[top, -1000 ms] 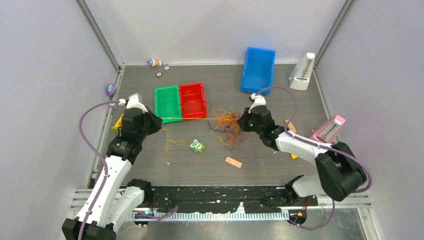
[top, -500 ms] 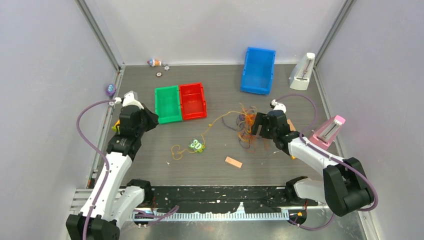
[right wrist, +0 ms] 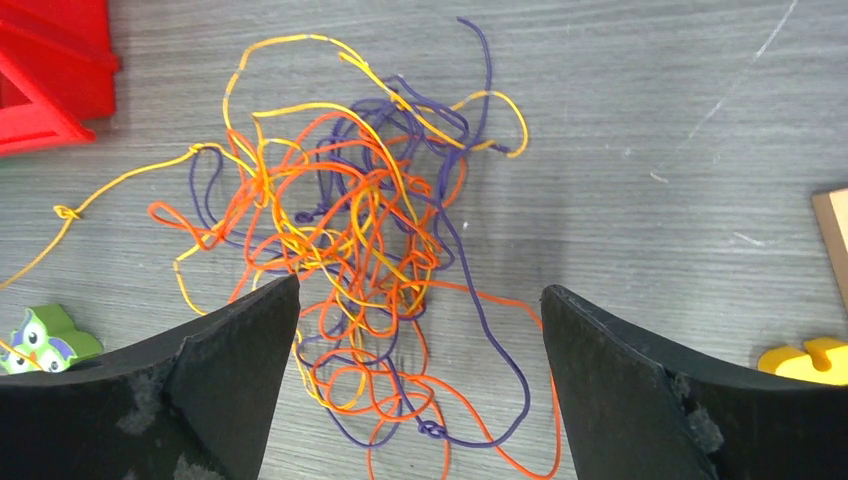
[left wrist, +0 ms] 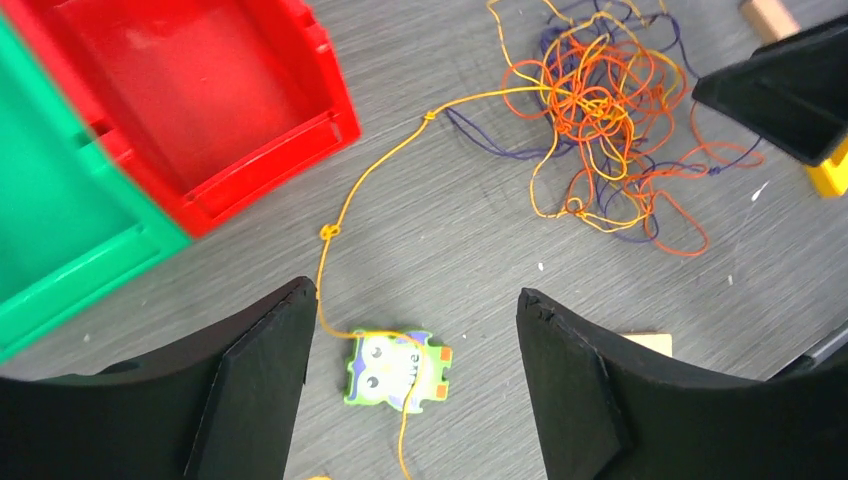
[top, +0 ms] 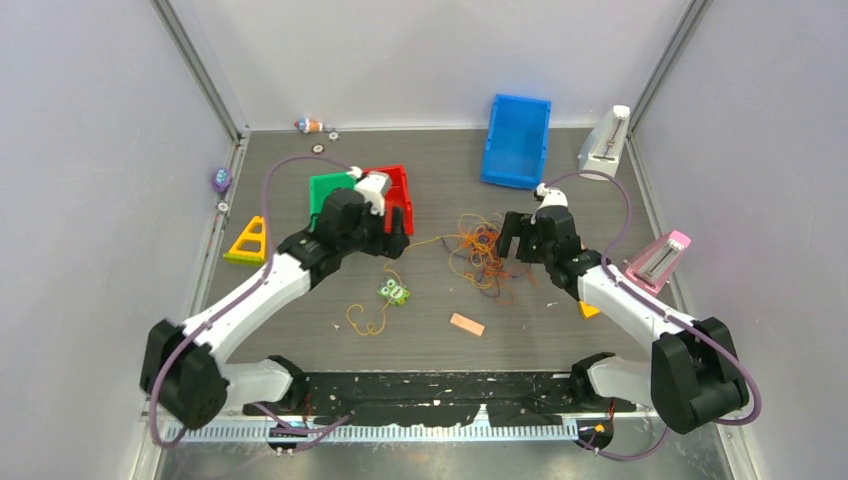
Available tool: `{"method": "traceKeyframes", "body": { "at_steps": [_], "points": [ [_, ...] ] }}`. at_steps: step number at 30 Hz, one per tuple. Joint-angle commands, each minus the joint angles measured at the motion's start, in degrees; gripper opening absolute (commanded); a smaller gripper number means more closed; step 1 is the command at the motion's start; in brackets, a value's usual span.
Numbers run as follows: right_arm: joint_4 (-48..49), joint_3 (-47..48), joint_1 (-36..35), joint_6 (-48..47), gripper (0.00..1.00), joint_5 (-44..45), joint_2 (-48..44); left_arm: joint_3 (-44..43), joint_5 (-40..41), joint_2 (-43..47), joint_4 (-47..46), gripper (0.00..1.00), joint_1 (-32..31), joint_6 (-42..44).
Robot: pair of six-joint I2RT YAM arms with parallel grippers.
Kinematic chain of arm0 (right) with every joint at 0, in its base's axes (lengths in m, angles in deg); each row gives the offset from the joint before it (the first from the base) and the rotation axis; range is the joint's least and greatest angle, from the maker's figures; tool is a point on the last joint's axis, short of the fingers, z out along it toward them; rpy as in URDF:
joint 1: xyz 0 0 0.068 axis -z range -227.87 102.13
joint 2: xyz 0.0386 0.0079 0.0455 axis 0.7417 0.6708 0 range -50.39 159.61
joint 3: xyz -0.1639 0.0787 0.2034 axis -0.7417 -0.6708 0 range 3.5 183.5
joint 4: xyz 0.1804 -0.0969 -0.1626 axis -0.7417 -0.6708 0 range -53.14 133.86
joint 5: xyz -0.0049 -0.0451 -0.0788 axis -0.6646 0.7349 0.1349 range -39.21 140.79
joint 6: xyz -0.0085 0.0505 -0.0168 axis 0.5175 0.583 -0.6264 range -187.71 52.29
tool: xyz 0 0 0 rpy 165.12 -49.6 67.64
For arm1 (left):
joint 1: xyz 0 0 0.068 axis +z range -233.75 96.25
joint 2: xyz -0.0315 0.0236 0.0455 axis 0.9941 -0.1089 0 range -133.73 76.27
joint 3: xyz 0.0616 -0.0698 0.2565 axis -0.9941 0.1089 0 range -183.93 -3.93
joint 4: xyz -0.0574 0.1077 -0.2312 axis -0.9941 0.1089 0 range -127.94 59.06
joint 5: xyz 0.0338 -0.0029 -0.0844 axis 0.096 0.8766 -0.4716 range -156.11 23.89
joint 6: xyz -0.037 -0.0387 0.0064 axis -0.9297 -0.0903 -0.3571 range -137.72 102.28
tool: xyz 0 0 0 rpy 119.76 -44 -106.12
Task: Untangle the cables
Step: Untie the cable.
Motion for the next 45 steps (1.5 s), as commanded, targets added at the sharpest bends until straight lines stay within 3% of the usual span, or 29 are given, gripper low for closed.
{"method": "traceKeyframes", "body": {
  "at_steps": [1, 5, 11, 19, 21, 23, 24, 26, 28, 34, 45],
  "points": [
    [1.21, 4.65, -0.04, -1.29, 0.95, -2.62, -0.22, -8.45, 2.79, -10.45, -2.26, 0.75, -3.40, 6.22],
    [1.43, 9.03, -0.83, -1.79, 0.95, -8.04, 5.12, -15.34, 2.78, -19.58, 2.02, 0.74, -5.51, 9.79],
    [0.67, 15.84, -4.48, -2.88, 0.95, -5.49, 13.56, -21.13, 6.01, -27.42, 6.64, 0.76, -6.82, 12.75],
    [-1.94, 23.81, -7.18, -0.05, 0.95, 5.47, 28.97, -14.99, 8.27, -22.79, 2.43, 0.76, -6.70, 11.67],
    [-1.28, 23.91, -7.17, 0.69, 1.00, 5.34, 31.87, -13.71, 8.45, -21.55, 1.96, 0.76, -6.66, 11.31],
    [0.19, 23.42, -7.17, 0.85, 0.76, 3.28, 33.60, -12.67, 8.29, -20.60, 1.48, 0.76, -6.54, 11.14],
    [1.79, 22.93, -7.17, 0.63, 0.51, 1.99, 33.72, -12.17, 8.16, -20.24, 1.28, 0.77, -6.43, 11.11],
    [6.66, 19.30, -7.17, 0.02, 0.22, -4.05, 31.95, -11.10, 7.82, -19.40, 0.70, 0.77, -6.24, 11.37],
    [11.74, 16.32, -7.17, -0.35, 0.08, -9.61, 28.20, -9.91, 6.51, -18.62, -0.41, 0.77, -5.99, 12.01],
    [11.25, 13.05, -7.17, -4.40, 0.06, -23.80, 18.79, -5.90, -2.77, -15.53, -6.23, 0.77, -5.96, 16.80],
    [5.60, 11.90, -7.17, -6.45, 0.06, -30.21, 7.08, 0.91, -4.97, -9.35, -13.95, 0.73, -5.94, 20.78]
  ]
}}
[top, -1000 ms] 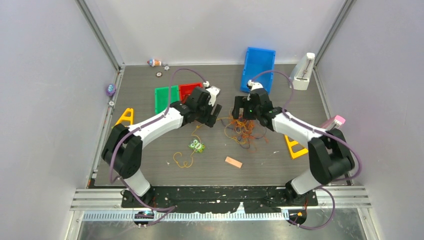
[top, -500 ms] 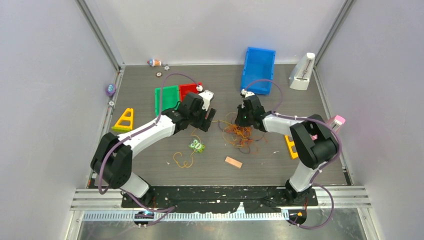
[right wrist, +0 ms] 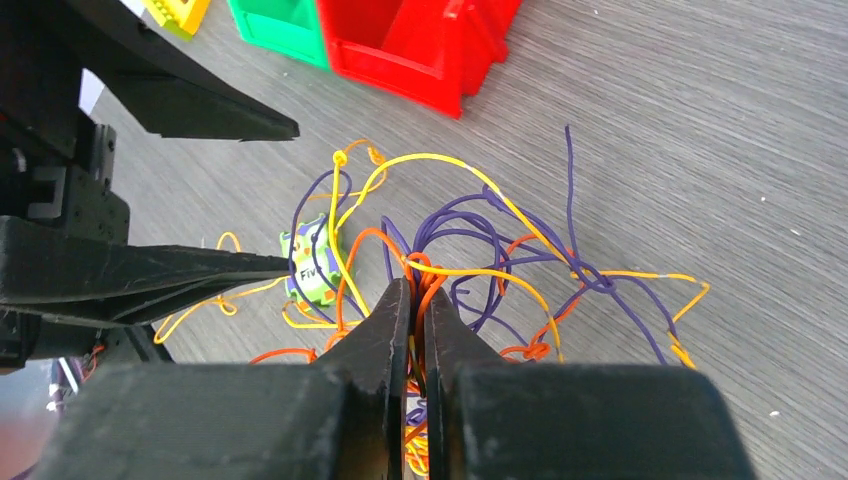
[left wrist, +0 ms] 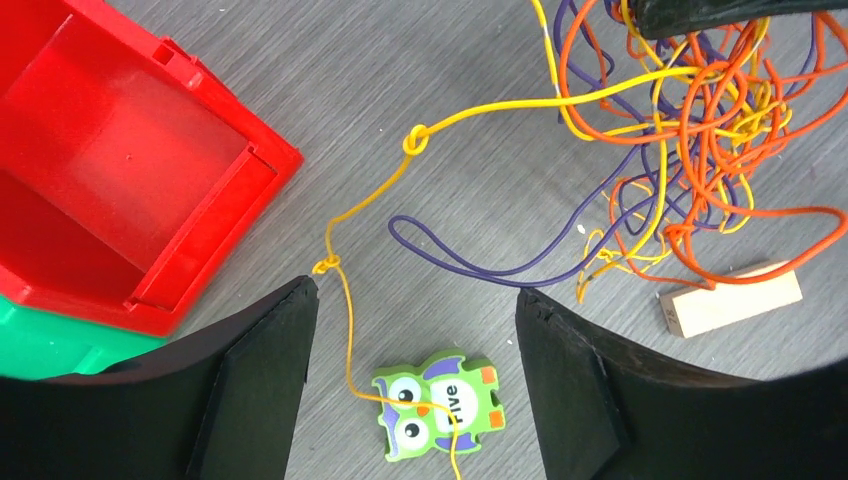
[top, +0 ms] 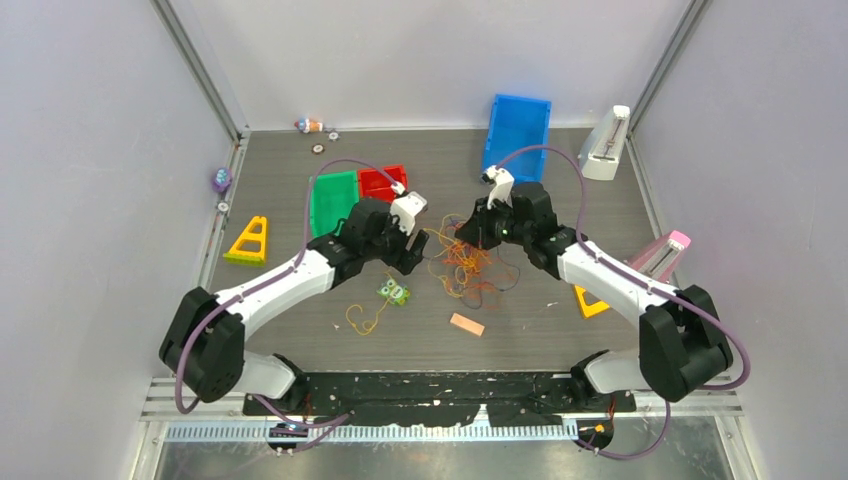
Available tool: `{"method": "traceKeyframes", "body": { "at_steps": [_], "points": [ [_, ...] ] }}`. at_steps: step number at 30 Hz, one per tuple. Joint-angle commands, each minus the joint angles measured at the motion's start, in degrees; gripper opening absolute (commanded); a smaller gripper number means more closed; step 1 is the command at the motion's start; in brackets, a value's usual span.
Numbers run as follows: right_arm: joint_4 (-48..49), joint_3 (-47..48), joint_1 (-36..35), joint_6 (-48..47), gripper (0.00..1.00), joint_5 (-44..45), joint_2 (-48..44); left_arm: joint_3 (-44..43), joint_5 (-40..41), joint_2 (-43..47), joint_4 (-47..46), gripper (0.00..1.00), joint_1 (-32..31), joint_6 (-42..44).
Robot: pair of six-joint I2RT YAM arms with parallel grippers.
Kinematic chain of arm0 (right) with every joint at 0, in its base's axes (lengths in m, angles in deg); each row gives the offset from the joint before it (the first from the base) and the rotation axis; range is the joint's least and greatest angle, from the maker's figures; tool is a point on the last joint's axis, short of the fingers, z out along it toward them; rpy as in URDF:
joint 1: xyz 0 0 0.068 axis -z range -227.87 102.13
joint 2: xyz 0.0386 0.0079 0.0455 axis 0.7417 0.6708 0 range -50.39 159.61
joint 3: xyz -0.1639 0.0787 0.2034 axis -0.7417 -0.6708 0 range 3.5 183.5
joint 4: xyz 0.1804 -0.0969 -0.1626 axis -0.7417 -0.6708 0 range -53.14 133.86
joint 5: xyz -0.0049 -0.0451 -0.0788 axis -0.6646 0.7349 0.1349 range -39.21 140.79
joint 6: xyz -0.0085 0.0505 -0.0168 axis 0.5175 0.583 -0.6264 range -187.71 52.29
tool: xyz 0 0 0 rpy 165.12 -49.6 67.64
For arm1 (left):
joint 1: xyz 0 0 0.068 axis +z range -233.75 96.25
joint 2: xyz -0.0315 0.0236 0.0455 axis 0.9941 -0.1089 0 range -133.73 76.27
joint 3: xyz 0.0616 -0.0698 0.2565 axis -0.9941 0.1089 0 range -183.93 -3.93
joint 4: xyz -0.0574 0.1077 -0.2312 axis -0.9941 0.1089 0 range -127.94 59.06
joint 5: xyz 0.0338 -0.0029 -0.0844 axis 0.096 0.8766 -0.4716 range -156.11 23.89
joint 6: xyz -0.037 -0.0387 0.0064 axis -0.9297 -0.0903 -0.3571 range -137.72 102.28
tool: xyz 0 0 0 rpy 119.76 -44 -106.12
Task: Untangle the cables
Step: Untie the cable.
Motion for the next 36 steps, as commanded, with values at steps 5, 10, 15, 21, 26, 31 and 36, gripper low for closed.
{"method": "traceKeyframes", "body": {
  "at_steps": [5, 10, 15, 21, 26, 31, 36],
  "points": [
    [-3.20, 0.62, -0.19, -2.79, 0.06, -4.25, -3.41, 3.49, 2.10, 7.69, -7.88, 0.72, 0.19, 2.41],
    [-3.85, 0.29, -0.24, -3.10, 0.06, -3.97, -2.79, 6.38, 5.38, 13.06, -10.94, 0.70, 0.18, 0.74],
    [-3.44, 0.37, -0.20, -3.03, 0.06, -4.26, -2.47, 6.11, 3.46, 13.62, -11.67, 0.69, 0.18, 2.33],
    [-3.24, 0.89, -0.20, -2.63, 0.06, -5.84, -2.51, 2.23, -5.65, 6.27, -10.91, 0.66, -0.99, 6.64],
    [-3.43, 1.33, -0.19, -2.21, 0.06, -6.89, -2.57, -1.19, -6.69, 0.44, -11.30, 0.64, -2.36, 9.77],
    [-3.70, 1.57, -0.19, -1.73, 0.06, -7.43, -3.20, -5.22, -5.74, -4.78, -11.26, 0.56, -3.77, 11.72],
    [-3.90, 1.21, -0.21, -1.11, 0.06, -5.47, -3.71, -8.32, -3.32, -9.10, -10.74, 0.07, -5.27, 11.91]
  ]
}}
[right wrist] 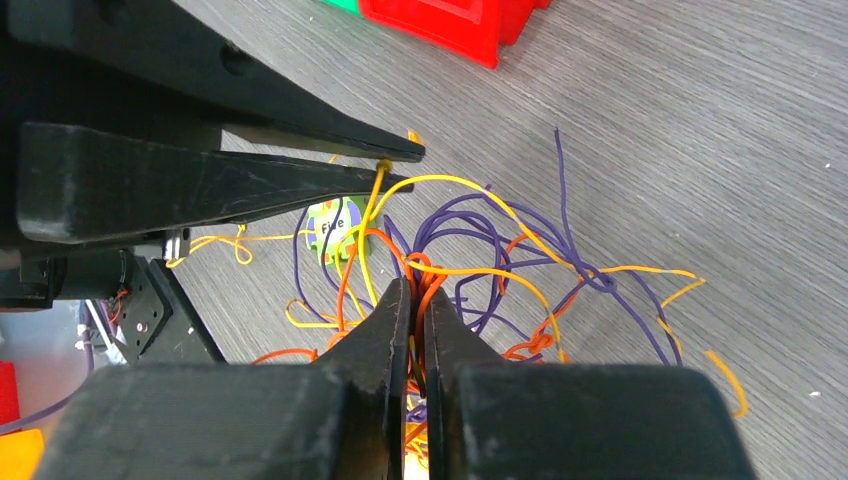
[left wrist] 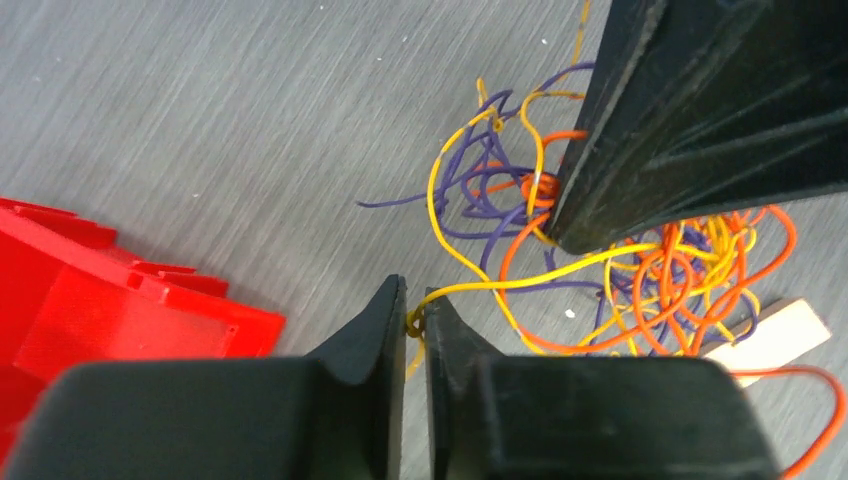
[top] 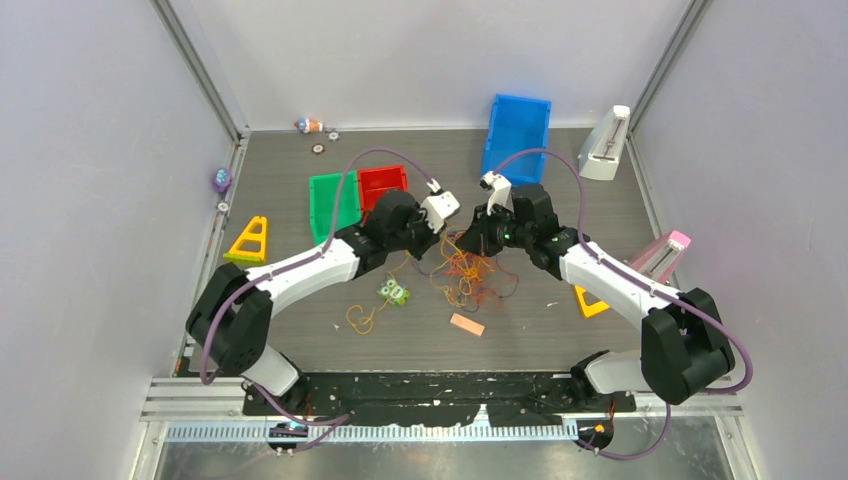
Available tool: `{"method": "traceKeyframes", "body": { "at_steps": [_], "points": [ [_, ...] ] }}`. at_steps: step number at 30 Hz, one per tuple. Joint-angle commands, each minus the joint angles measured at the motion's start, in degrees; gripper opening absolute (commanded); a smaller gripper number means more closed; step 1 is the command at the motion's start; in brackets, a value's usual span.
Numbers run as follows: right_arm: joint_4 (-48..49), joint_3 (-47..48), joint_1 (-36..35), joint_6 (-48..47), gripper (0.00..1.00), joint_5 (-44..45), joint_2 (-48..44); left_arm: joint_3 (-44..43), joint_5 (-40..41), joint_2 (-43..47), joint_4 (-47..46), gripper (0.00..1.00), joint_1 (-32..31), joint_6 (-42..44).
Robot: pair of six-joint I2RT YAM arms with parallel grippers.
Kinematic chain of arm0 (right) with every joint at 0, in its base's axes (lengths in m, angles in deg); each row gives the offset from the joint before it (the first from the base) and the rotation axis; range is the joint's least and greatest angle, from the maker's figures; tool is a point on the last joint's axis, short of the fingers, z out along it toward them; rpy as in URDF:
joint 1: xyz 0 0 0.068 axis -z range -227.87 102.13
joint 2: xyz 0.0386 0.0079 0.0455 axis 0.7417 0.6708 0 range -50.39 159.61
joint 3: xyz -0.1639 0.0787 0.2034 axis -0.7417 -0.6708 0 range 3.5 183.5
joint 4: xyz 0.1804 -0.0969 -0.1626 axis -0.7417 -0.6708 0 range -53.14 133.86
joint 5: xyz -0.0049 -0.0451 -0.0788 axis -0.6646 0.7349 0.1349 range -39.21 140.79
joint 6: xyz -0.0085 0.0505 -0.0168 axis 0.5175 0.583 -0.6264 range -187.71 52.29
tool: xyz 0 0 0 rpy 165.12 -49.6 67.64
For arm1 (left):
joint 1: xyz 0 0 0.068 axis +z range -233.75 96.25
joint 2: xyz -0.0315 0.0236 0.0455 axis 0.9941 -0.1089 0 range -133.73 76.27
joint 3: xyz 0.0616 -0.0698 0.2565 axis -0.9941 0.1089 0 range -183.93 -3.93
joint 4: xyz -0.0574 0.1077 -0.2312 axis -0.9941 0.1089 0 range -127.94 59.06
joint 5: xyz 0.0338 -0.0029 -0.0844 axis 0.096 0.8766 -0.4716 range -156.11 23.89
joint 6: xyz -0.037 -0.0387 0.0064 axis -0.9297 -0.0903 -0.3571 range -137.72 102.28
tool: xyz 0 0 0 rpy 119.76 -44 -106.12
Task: Untangle the cables
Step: Untie the cable.
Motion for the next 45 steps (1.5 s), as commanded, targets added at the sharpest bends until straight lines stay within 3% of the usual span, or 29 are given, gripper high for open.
{"method": "traceKeyframes", "body": {
  "at_steps": [1, 4, 7, 15, 18, 23, 30, 35, 36, 38, 39, 41, 44, 45],
  "points": [
    [1.09, 0.82, -0.20, 1.27, 0.06, 1.62, -1.95, -3.43, 2.53, -1.84, -2.08, 0.00, -1.43, 1.44],
    [0.04, -0.11, -0.22, 2.62, 0.19, 10.89, -1.45, 0.27, 7.53, 0.52, -5.26, 0.00, -1.75, -0.99],
    [-1.38, -1.23, -0.20, 3.70, 0.21, 19.69, 0.45, 6.10, 11.76, 5.16, -10.16, 0.00, -1.68, -5.25],
    [-3.24, -3.31, -0.16, 5.56, 0.06, 32.98, 5.72, 11.34, 23.85, 14.63, -6.41, 0.00, -1.35, -14.72],
    [-5.26, -3.58, -0.04, 6.45, 0.06, 38.85, 6.02, 11.85, 28.06, 18.79, -2.62, 0.00, 0.62, -17.52],
    [-9.64, -4.13, 0.45, 9.18, 0.05, 50.37, 5.42, 12.42, 22.64, 25.82, 4.36, 0.00, 11.98, -27.35],
    [-14.81, -6.23, 2.38, 16.31, 0.05, 64.36, 0.63, 13.61, 28.12, 32.80, 11.86, 0.00, 18.81, -33.13],
    [-10.87, -7.94, 4.06, 10.81, 0.07, 55.85, -4.17, 14.53, 20.99, 34.45, 11.65, 0.00, 21.08, -33.58],
    [-9.18, -8.15, 4.09, 9.70, 0.10, 51.11, -5.09, 13.67, 19.88, 33.70, 12.88, 0.00, 21.10, -33.54],
    [-7.34, -8.84, 4.04, 7.85, 0.31, 46.24, -6.56, 12.22, 17.50, 32.39, 15.59, 0.00, 21.11, -33.60],
    [-6.41, -9.32, 4.07, 7.37, 0.55, 43.83, -7.09, 11.41, 16.15, 31.89, 17.44, 0.00, 21.11, -33.63],
    [-5.17, -10.13, 4.08, 6.46, 0.79, 40.00, -8.74, 10.56, 13.76, 31.37, 21.63, 0.00, 20.94, -33.58],
    [-4.59, -10.01, 2.54, 2.90, 0.99, 32.27, -10.83, 9.96, 13.02, 31.37, 28.11, 0.00, 20.22, -32.46],
    [-6.66, -8.28, -0.68, 0.73, 0.96, 33.46, -10.84, 9.66, 13.06, 31.08, 30.78, 0.00, 19.96, -31.89]
  ]
}}
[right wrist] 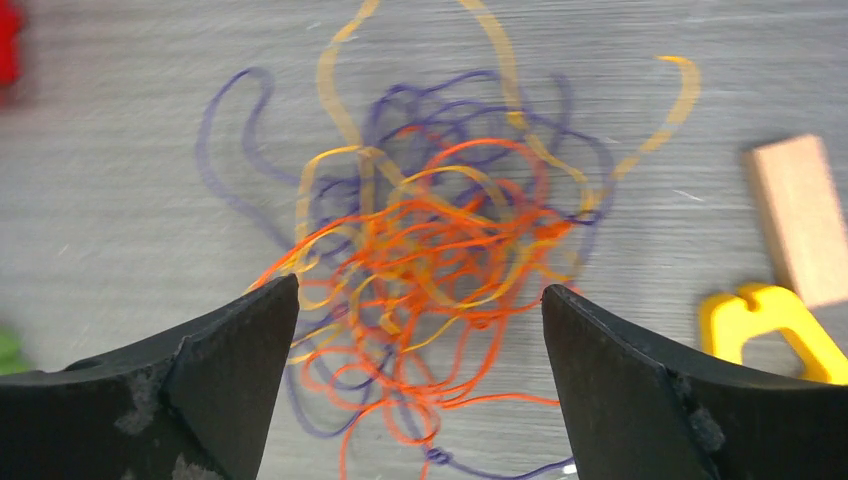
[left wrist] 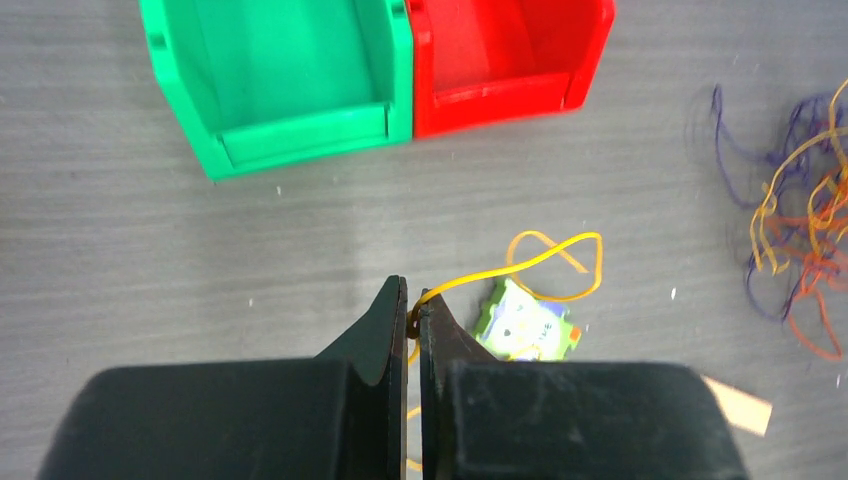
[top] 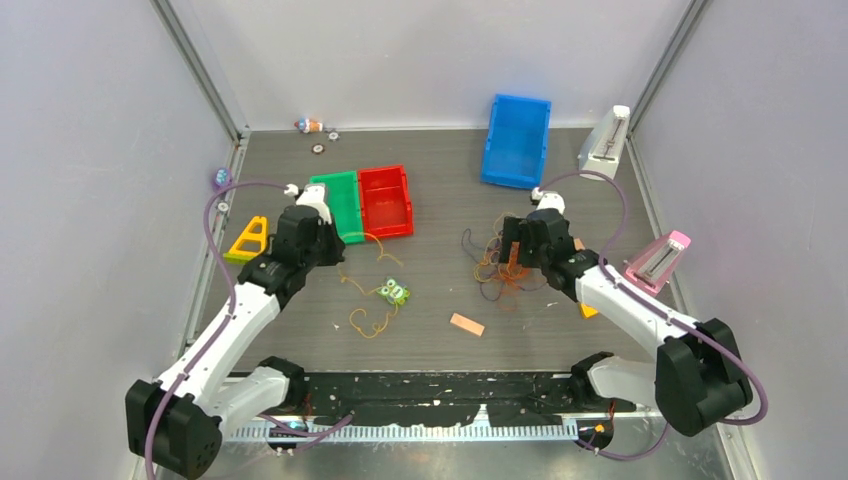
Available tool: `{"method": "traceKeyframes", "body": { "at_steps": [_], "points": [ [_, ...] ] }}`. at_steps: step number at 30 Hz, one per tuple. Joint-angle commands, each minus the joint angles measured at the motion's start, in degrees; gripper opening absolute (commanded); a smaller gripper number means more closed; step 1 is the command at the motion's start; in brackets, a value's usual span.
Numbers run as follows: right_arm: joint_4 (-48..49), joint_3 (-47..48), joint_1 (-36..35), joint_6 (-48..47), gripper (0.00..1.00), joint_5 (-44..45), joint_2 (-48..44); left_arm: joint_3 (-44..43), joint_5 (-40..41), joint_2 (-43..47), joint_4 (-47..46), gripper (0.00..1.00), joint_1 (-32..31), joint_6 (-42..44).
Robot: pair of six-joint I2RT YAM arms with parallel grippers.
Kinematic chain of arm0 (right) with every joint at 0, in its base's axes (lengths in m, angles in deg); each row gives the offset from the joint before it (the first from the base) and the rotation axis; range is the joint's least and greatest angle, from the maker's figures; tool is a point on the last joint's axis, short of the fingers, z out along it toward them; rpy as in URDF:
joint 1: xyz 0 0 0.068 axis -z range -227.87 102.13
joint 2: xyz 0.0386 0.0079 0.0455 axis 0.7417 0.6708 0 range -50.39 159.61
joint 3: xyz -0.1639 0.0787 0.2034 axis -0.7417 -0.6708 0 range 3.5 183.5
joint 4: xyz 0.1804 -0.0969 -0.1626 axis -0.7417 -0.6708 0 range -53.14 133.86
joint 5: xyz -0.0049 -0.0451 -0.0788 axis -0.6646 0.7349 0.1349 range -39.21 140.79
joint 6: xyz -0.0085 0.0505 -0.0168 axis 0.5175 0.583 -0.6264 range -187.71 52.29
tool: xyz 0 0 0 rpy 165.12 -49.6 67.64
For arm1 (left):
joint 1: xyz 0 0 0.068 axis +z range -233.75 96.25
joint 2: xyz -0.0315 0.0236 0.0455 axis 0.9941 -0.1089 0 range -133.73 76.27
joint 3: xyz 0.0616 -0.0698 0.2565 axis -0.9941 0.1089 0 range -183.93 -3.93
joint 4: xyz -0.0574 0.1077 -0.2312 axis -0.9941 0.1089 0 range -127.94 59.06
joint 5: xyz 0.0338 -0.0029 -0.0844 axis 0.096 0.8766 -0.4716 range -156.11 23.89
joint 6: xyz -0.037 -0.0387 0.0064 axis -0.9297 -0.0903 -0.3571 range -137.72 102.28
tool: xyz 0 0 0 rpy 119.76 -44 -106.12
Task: Untangle the cables
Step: Untie the cable, then pick up the cable at the center of the board.
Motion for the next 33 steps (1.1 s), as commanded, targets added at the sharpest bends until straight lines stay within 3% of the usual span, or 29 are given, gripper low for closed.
{"method": "traceKeyframes", "body": {
  "at_steps": [1, 3, 5, 8, 12, 18, 23, 33],
  "points": [
    [0.45, 2.98, -6.40, -8.08, 0.96, -6.56, -2.51, -3.35, -3.33, -0.31, 12.24, 0.00, -1.12, 1.47],
    [-2.21, 6.07, -11.02, -9.65, 0.95, -3.37, -1.63, -3.69, -3.30, -1.60, 16.57, 0.00, -2.25, 1.88],
    [-0.45, 6.52, -12.34, -9.84, 0.95, -8.20, -1.25, -3.98, -3.28, -3.58, 19.59, 0.00, -4.58, 1.68],
    [8.54, 4.32, -13.65, -9.52, 0.99, -22.56, -0.86, -2.35, -2.53, -5.08, 18.87, 0.00, -7.79, -0.12],
    [15.45, 2.76, -19.00, -9.47, 1.00, -28.40, 0.77, 0.08, -2.47, -3.97, 15.76, 0.00, -8.31, -2.44],
    [20.71, 0.91, -30.71, -8.56, 0.96, -22.57, 2.95, 0.27, -2.05, -2.72, 14.69, 0.00, -8.31, -2.39],
    [22.62, 1.04, -43.63, -10.62, 0.95, -8.49, 6.02, -0.07, -1.90, -3.55, 14.83, 0.00, -8.23, -1.54],
    [19.73, 10.91, -52.03, -24.63, 0.96, 2.46, 22.67, -0.38, -0.86, -3.72, 14.17, 0.00, -8.07, -2.30]
  ]
}}
